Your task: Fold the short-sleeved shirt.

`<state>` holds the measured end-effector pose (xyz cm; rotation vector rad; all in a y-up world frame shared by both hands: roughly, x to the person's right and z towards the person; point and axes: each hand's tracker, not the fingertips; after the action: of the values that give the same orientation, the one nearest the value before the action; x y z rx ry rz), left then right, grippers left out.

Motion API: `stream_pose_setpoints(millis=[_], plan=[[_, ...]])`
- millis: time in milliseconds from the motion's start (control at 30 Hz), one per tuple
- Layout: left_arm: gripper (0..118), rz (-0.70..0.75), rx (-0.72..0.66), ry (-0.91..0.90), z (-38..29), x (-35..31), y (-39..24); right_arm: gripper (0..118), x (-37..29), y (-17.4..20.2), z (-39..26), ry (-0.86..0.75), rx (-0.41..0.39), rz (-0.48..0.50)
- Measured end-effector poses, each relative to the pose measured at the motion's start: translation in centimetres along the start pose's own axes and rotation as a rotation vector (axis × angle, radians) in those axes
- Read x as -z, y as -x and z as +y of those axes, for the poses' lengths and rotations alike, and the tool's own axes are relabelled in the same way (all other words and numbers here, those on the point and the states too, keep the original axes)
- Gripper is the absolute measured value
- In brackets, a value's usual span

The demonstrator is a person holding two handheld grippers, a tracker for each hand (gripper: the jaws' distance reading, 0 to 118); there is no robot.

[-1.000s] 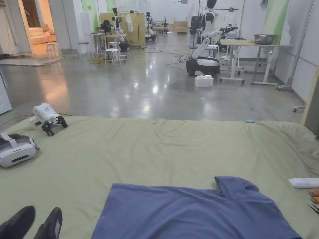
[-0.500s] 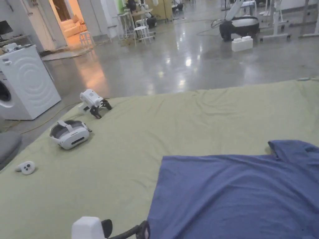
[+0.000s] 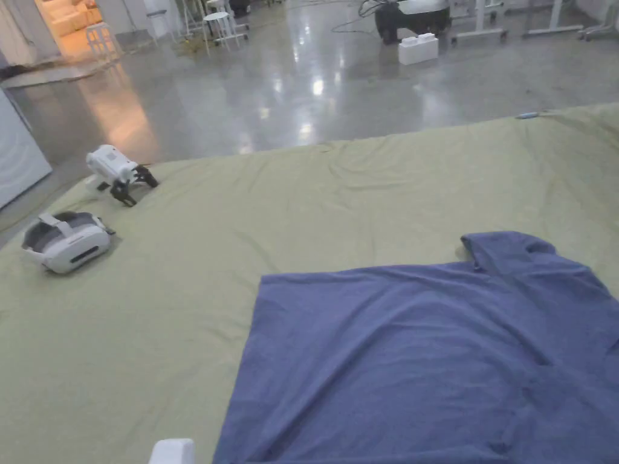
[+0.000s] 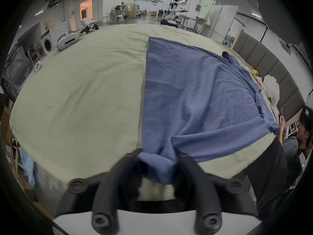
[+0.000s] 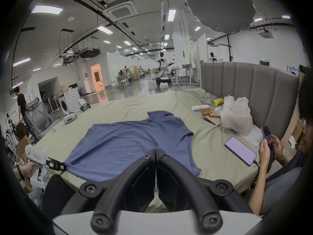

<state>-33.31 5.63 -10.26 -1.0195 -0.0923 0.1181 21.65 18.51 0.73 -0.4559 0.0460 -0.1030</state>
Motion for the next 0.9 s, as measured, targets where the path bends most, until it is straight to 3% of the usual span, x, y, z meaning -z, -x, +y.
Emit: stream_pose_setpoints(millis=[33,100,133,167,200,233,333,433,467,533,600,633,767,900], plan=[[5,-0.035,0.009,0.004,0.2,0.0,-0.2,0,0.1,-0.6,-0.2,0.021,0.008,-0.016],[5,0.024,0.056,0.046,0.4,0.6,-1.3,1,0.9,-1.6,-0.8,0.077,0.017,-0.07],[5,0.035,0.102,0.056,0.4,1.0,-1.7,12,1.9,-2.7,-1.4,0.126,0.04,-0.075],[5,0.049,0.117,0.068,0.4,1.5,-1.8,41,2.8,-3.7,-2.0,0.158,0.063,-0.082],[5,0.055,0.111,0.07,0.5,2.0,-2.0,63,4.3,-4.9,-2.9,0.219,0.092,-0.098],[5,0.054,0.106,0.07,0.6,2.1,-2.3,71,5.6,-5.8,-3.5,0.272,0.084,-0.101],[5,0.044,0.095,0.077,0.7,1.9,-1.9,71,9.4,-8.0,-5.7,0.395,0.06,-0.092],[5,0.034,0.074,0.074,0.6,1.9,-1.5,70,12.5,-9.4,-7.6,0.516,0.095,-0.092],[5,0.032,0.069,0.073,0.6,1.9,-1.5,65,12.9,-9.5,-7.8,0.541,0.103,-0.094],[5,0.036,0.069,0.072,0.5,1.9,-1.5,45,13.1,-9.7,-7.7,0.547,0.122,-0.036],[5,0.034,0.067,0.071,0.5,1.8,-1.5,12,12.8,-9.5,-7.3,0.538,0.085,-0.035],[5,0.035,0.067,0.069,0.4,1.2,-2.5,2,12.7,-9.4,-7.2,0.527,0.089,-0.022],[5,0.033,0.047,0.037,0.7,-0.7,-3.2,1,11.4,-9.2,-5.9,0.438,0.105,-0.041],[5,-0.063,-0.061,-0.09,4.2,-3.6,-2.9,1,11.8,-9.5,-2.0,0.311,0.178,-0.007]])
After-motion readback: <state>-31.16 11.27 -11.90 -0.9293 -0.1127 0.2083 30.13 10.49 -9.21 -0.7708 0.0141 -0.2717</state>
